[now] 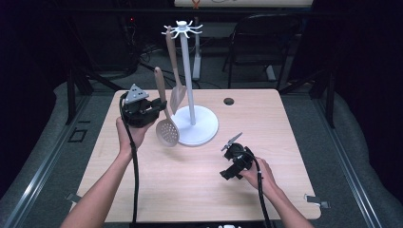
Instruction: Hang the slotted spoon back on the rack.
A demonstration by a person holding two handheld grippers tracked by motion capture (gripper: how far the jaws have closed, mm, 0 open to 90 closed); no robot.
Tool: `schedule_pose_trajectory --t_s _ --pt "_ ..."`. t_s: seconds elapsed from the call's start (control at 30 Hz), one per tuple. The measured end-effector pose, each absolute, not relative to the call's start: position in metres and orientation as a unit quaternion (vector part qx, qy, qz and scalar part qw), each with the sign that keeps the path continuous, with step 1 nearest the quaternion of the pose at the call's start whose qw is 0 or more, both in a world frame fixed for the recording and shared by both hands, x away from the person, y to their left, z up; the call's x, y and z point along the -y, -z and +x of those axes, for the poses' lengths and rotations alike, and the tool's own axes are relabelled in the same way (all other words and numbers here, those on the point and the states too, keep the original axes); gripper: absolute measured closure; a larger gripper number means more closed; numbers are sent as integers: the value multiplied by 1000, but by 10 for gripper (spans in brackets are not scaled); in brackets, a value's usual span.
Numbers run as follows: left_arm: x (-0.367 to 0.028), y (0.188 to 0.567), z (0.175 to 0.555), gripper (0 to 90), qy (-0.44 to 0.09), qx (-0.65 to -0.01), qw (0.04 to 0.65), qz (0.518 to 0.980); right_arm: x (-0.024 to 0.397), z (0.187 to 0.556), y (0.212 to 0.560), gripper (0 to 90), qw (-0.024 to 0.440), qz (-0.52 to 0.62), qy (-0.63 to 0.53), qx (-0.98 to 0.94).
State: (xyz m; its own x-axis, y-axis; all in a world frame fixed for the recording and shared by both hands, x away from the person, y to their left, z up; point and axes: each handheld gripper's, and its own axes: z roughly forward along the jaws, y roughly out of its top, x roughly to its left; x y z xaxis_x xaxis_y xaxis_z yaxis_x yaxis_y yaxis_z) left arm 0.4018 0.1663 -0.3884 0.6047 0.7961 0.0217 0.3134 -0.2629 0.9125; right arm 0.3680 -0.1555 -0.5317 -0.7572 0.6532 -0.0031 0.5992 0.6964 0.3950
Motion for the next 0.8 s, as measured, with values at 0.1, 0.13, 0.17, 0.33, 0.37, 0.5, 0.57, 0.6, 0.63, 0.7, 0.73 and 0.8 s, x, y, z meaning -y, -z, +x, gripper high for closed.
schedule_pose_trajectory --t_s 0.1,0.13,0.17,0.33,0.37,0.5,0.57,0.6,0.63,0.7,0.73,0.8 --pt "-166 387 404 753 -252 -369 482 754 155 369 531 121 73 339 -187 -919" --pt "-166 386 404 753 -251 -368 481 755 155 368 531 121 73 343 -194 -916" --pt "-166 385 405 753 -253 -369 480 754 154 368 531 121 72 340 -190 -918" --pt "-166 380 408 753 -255 -370 481 752 154 369 532 121 71 340 -191 -918" --pt "-166 380 408 753 -257 -371 482 751 154 369 532 121 71 341 -194 -917" --pt "-166 376 412 753 -257 -371 482 751 154 369 532 121 69 344 -197 -916" --pt "-165 374 413 753 -258 -370 482 751 154 369 533 121 71 344 -199 -915" --pt "-164 373 413 753 -259 -369 482 751 154 370 531 121 72 338 -189 -919" --pt "-164 371 413 752 -259 -368 482 752 154 370 531 121 71 338 -189 -919" --pt "-163 369 414 752 -261 -367 482 751 153 370 532 121 70 339 -191 -918" --pt "-162 367 415 753 -262 -368 483 751 153 370 532 121 70 340 -191 -918" --pt "-161 364 415 752 -264 -366 483 750 153 370 532 121 70 340 -191 -918"
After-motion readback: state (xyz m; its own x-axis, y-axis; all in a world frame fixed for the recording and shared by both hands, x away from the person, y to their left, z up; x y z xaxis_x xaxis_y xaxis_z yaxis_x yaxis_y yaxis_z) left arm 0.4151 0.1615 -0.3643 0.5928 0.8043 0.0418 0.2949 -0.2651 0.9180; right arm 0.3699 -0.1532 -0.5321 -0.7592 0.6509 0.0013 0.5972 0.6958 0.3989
